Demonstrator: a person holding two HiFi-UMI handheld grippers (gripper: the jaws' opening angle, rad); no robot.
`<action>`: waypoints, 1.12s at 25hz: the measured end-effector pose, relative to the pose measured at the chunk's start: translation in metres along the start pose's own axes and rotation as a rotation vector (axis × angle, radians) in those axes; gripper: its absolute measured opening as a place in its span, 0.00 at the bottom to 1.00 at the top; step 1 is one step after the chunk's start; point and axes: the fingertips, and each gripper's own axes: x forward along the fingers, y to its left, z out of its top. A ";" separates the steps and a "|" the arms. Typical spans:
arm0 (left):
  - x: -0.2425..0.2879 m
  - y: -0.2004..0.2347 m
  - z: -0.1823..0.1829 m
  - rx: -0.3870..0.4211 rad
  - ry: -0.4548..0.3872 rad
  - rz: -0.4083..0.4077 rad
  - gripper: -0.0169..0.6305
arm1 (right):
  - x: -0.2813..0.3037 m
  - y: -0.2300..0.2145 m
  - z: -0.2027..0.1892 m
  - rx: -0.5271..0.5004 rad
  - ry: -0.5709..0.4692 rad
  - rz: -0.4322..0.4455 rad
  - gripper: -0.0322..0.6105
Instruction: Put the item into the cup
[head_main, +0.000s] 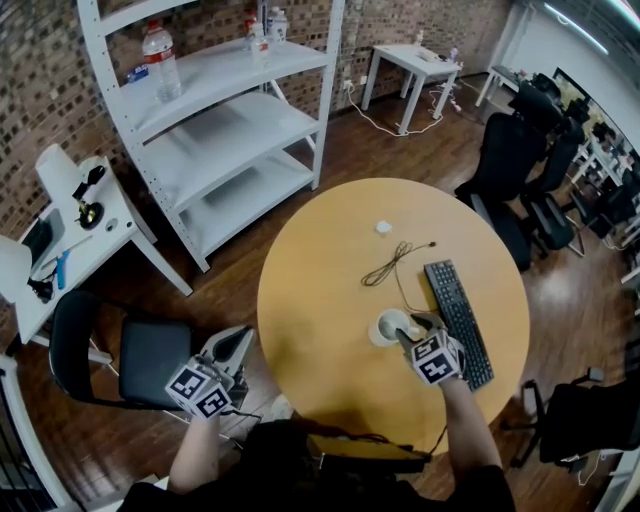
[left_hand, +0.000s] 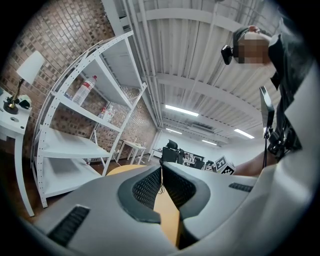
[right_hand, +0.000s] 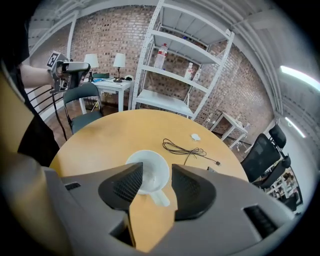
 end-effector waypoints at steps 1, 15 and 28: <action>0.002 -0.001 0.000 0.001 0.003 -0.009 0.04 | -0.003 -0.002 0.000 0.017 -0.011 -0.007 0.34; 0.068 -0.053 0.011 0.086 0.048 -0.211 0.04 | -0.159 -0.061 -0.050 0.631 -0.524 -0.289 0.22; 0.097 -0.105 0.006 0.118 0.105 -0.321 0.04 | -0.228 -0.024 -0.150 0.797 -0.517 -0.558 0.06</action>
